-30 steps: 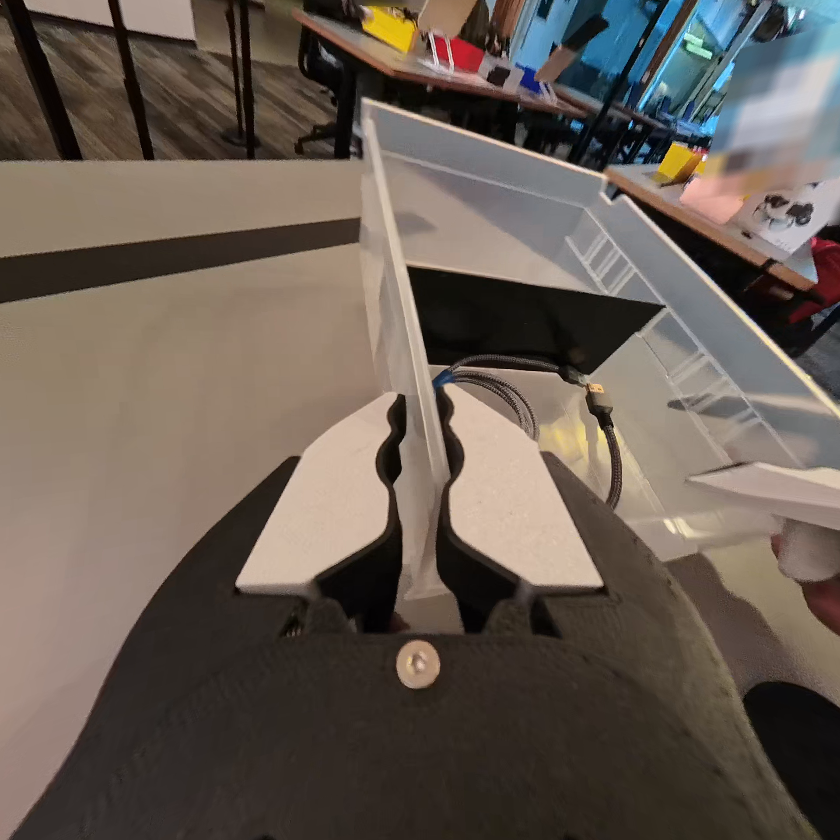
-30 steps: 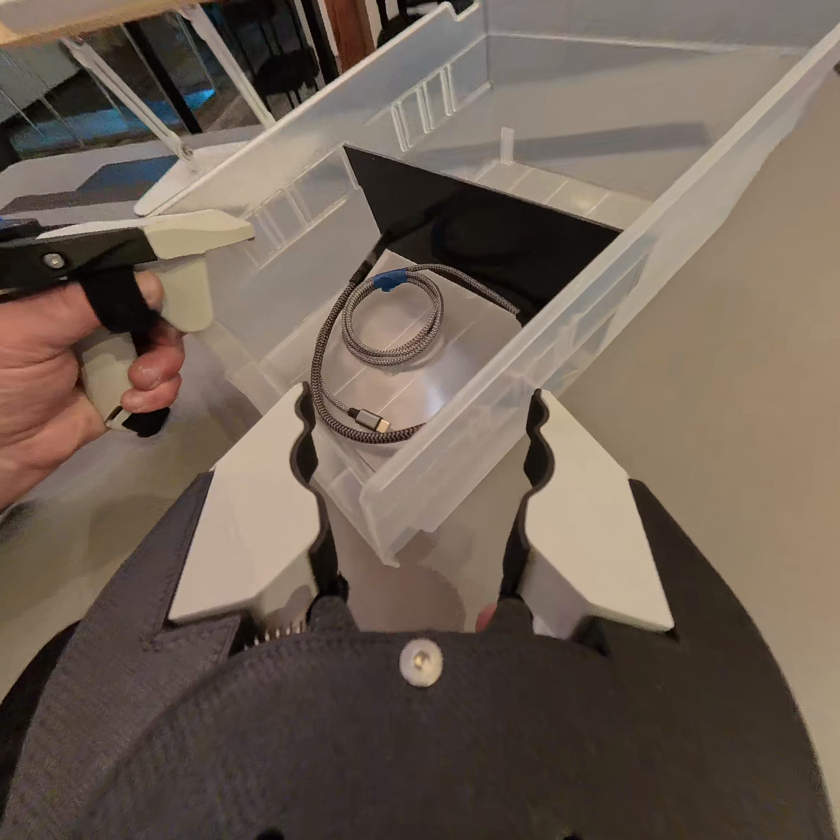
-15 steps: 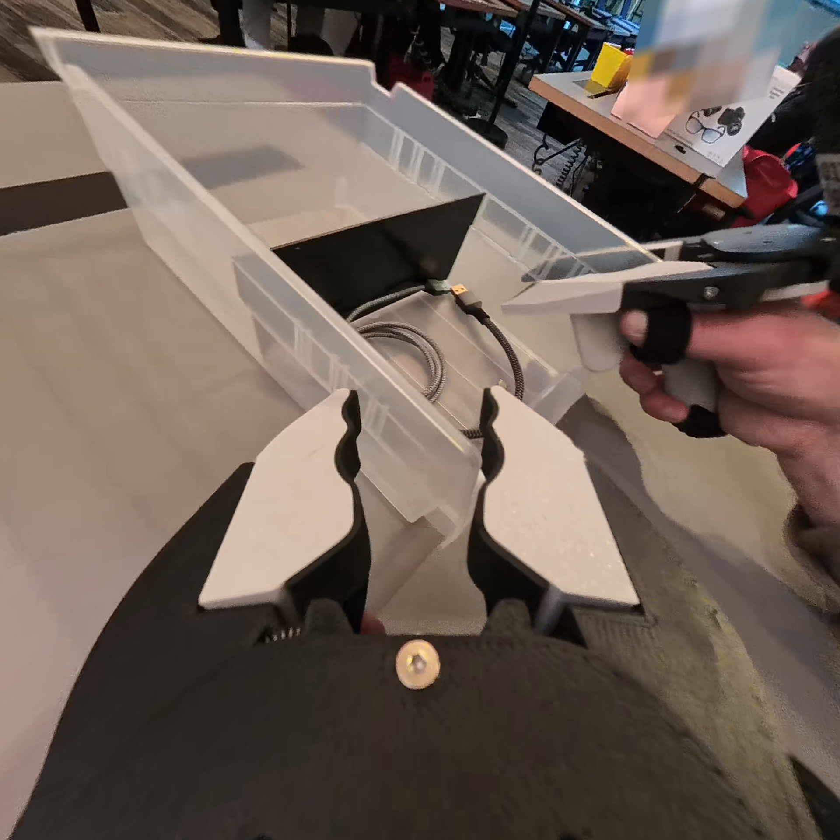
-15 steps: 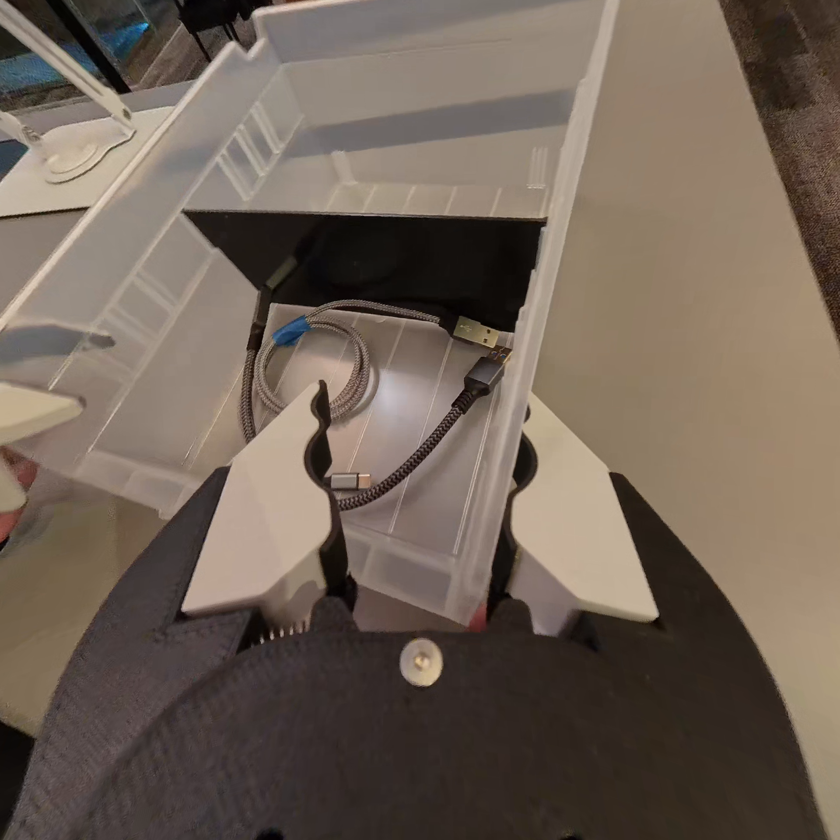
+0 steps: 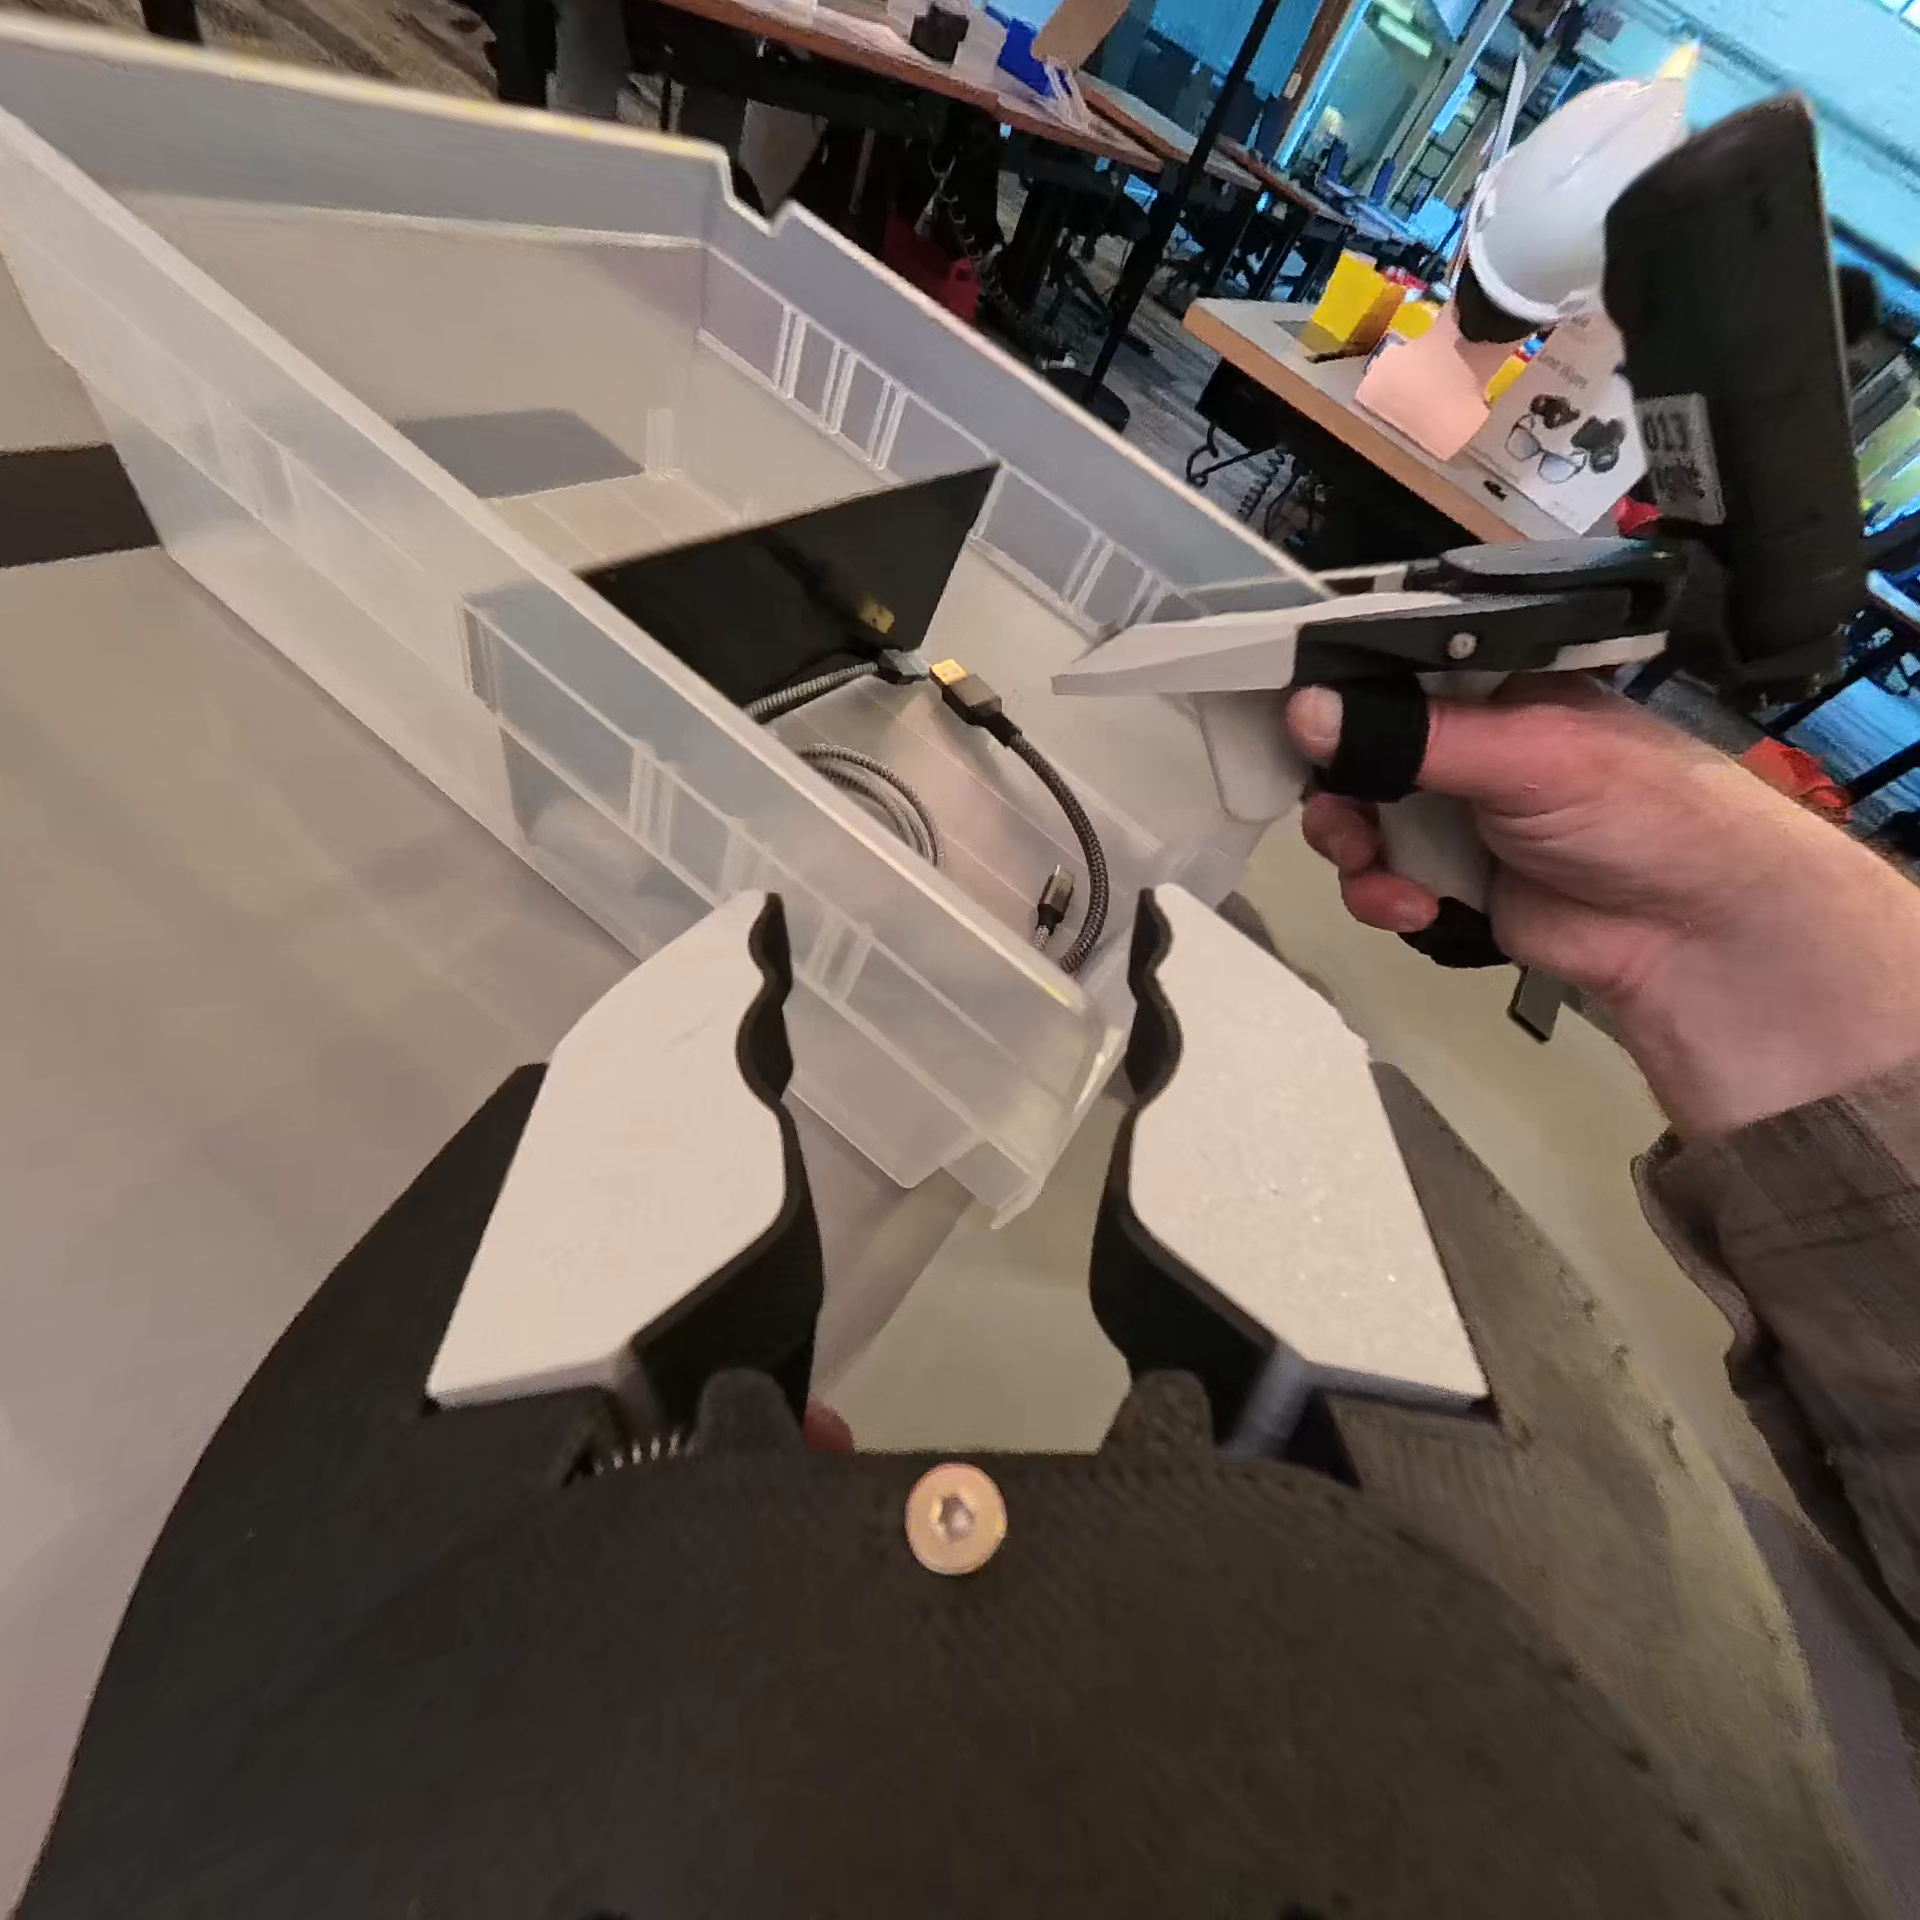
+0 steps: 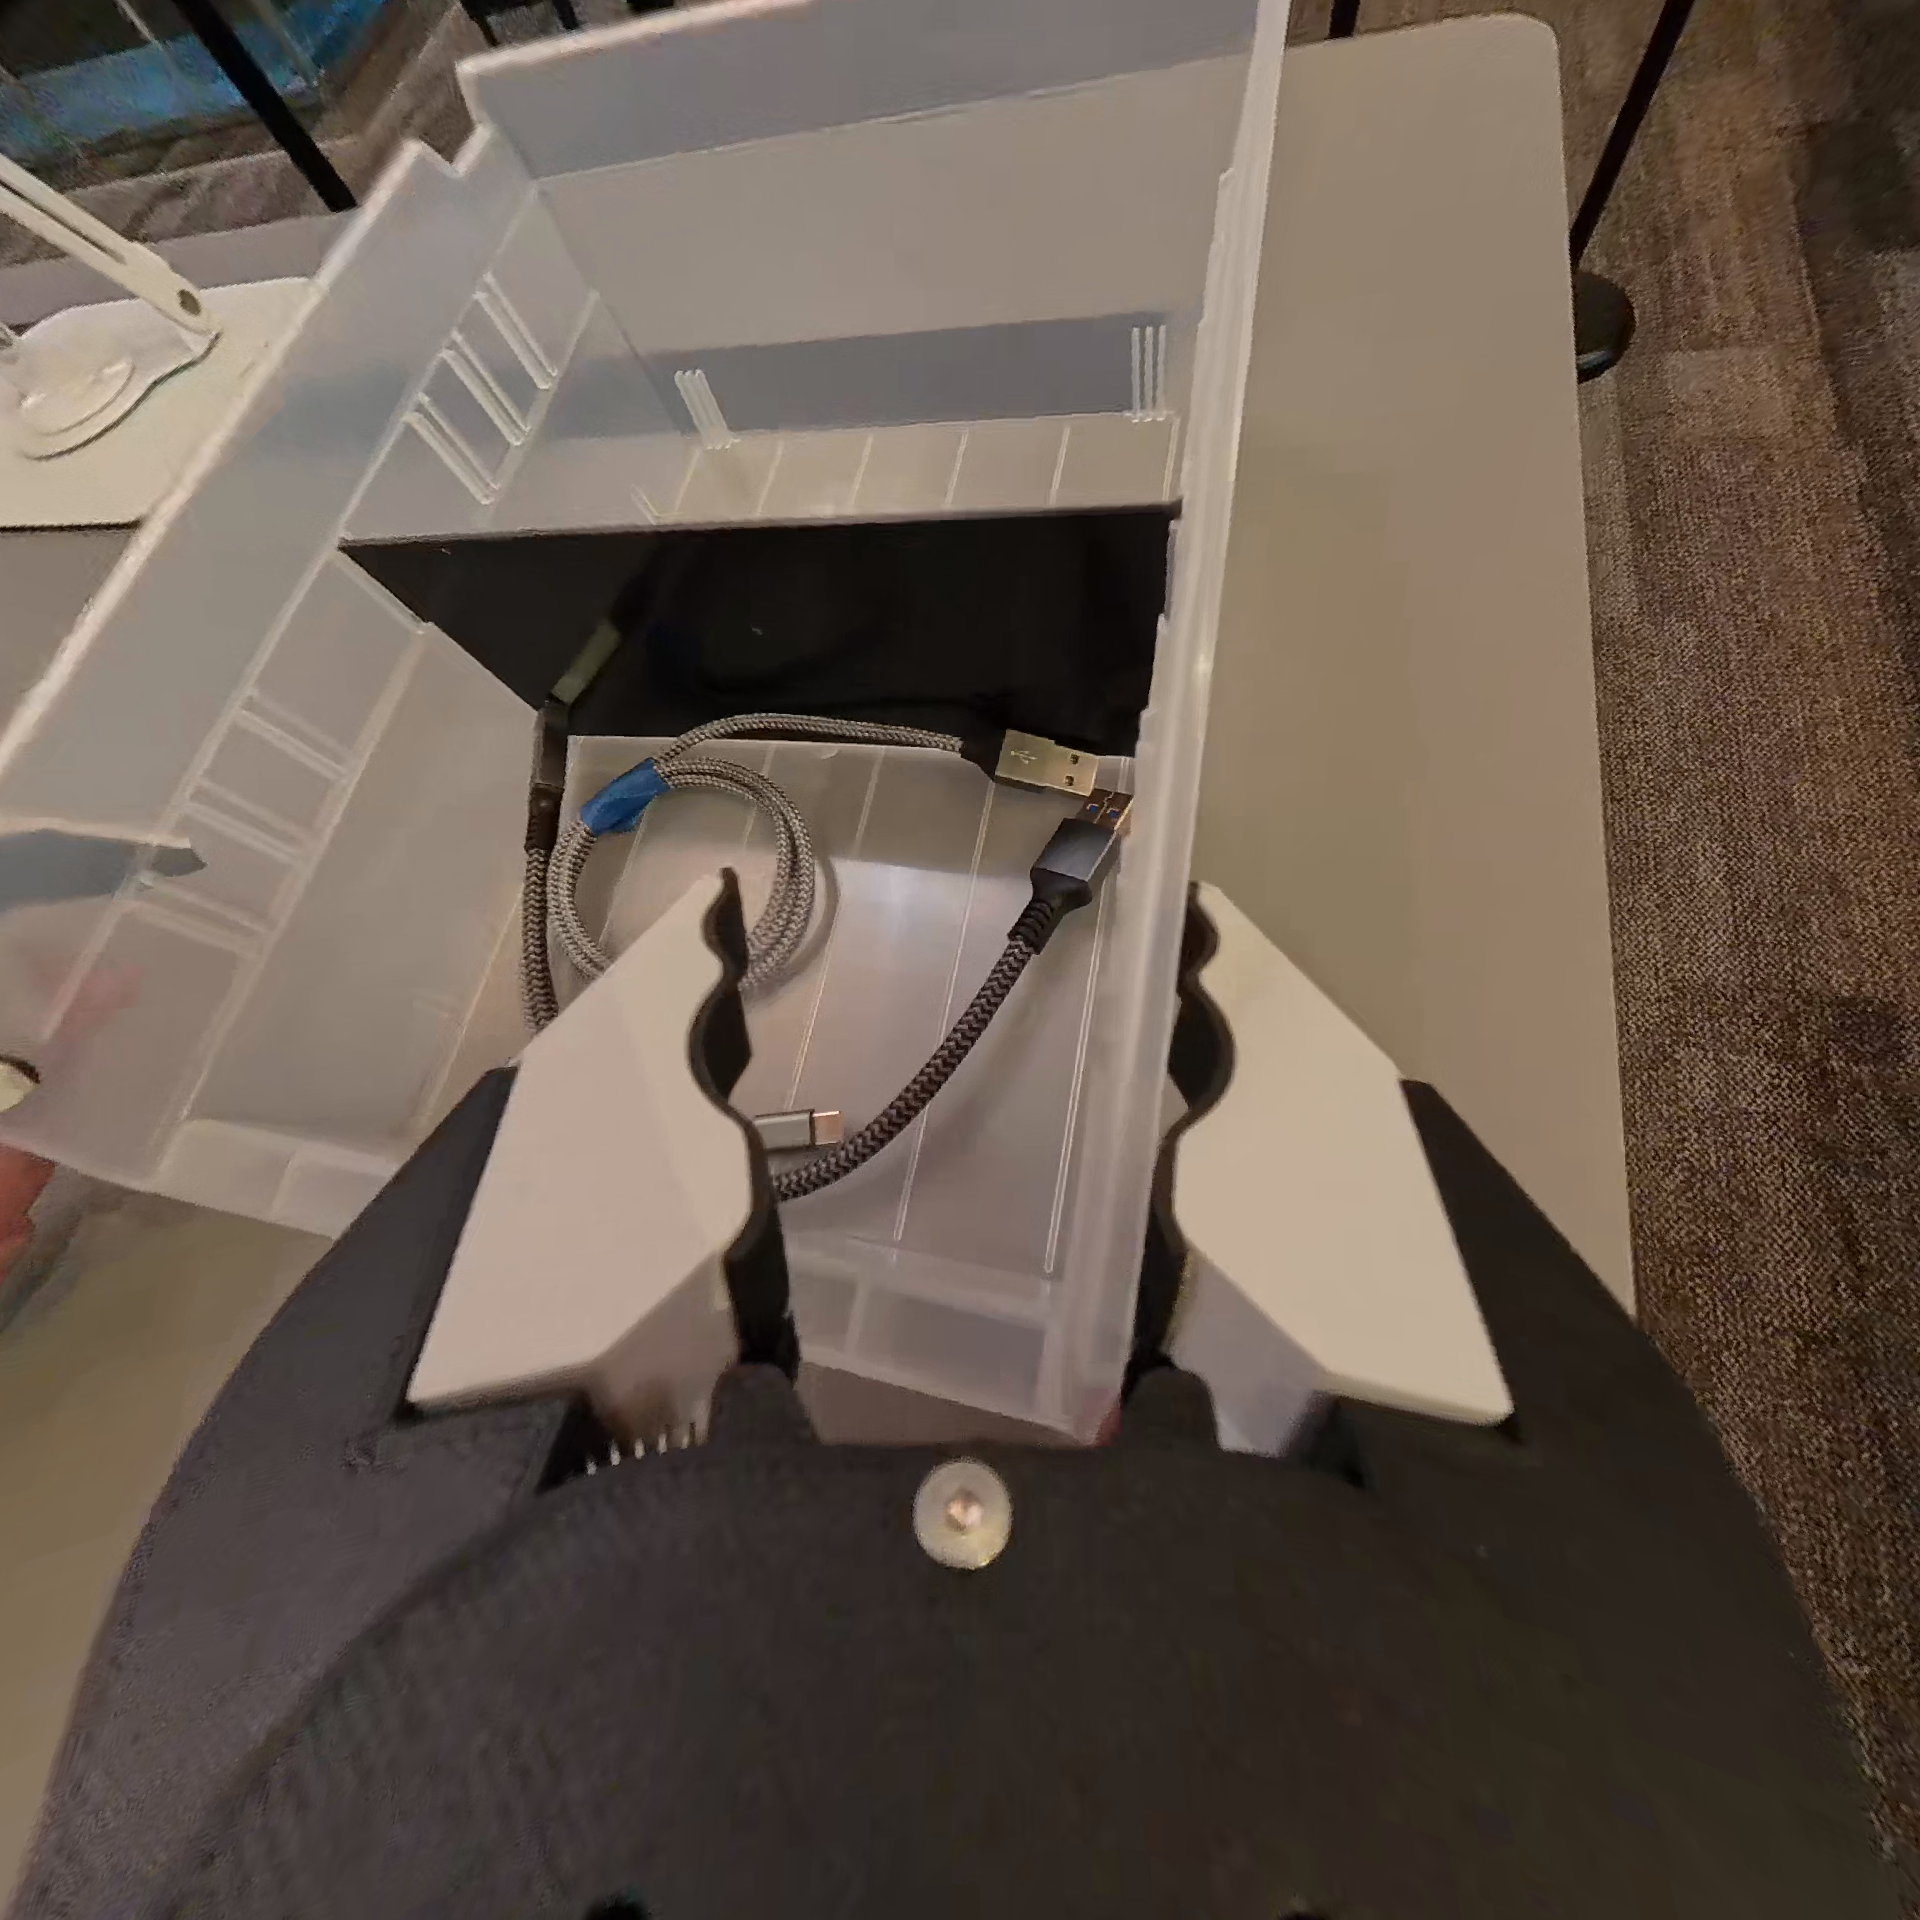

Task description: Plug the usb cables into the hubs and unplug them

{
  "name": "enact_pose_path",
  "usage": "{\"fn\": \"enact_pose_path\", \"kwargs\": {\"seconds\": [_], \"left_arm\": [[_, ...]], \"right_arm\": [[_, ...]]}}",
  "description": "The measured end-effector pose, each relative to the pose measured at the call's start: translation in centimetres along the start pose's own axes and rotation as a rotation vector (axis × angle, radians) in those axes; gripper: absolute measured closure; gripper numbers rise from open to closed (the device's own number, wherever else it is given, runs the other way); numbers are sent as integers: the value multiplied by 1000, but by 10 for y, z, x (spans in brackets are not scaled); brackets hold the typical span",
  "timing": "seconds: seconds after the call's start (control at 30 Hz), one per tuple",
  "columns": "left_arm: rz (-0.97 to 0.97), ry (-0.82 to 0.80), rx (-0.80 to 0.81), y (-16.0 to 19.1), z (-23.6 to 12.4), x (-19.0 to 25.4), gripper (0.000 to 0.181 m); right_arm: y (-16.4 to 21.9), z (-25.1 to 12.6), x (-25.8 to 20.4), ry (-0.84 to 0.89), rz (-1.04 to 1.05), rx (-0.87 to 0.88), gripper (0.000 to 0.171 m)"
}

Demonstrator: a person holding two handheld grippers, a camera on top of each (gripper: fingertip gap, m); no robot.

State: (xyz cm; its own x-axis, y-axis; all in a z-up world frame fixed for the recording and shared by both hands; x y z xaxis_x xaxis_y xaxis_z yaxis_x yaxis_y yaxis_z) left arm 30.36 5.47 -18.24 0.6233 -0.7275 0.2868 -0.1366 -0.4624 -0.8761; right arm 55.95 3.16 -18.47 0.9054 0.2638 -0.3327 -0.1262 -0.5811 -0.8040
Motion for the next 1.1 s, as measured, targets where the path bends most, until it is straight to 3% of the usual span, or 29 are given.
{"fn": "enact_pose_path", "kwargs": {"seconds": [0.23, 0.37, 0.43, 0.63, 0.77, 0.93, 1.1], "left_arm": [[123, 11, 146, -25, -55, -11, 105], [174, 16, 217, -40, -103, -30, 112], [194, 1, 265, -50, -130, -44, 114], [294, -145, 412, -81, -213, -104, 116], [334, -294, 498, -93, -262, -154, 119], [369, -449, 605, -106, -309, -207, 126], [341, -446, 599, -116, -319, -225, 127]], "right_arm": [[-20, -54, -29, 233, -171, 150, 77], [-42, -82, -91, 308, -359, 227, 81], [-54, -83, -135, 253, -444, 265, 87], [-91, -48, -280, 1, -649, 373, 91], [-115, -9, -353, -198, -690, 414, 91], [-147, 34, -397, -331, -664, 490, 93], [-159, 69, -400, -419, -571, 531, 96]]}}
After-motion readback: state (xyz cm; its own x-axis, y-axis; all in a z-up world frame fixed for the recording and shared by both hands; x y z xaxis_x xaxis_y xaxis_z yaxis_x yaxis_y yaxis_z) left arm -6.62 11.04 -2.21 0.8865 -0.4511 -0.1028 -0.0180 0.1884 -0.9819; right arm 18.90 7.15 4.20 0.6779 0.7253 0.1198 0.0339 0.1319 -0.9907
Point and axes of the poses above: each gripper's, where its closed fingertips meet, z out along the fingers, y out of its underside, x = y × z across the jaws, the point moved 10 cm from there along -z, back along the fingers, and after that the axes turned 14 degrees about -y, right-handed, at the moved point
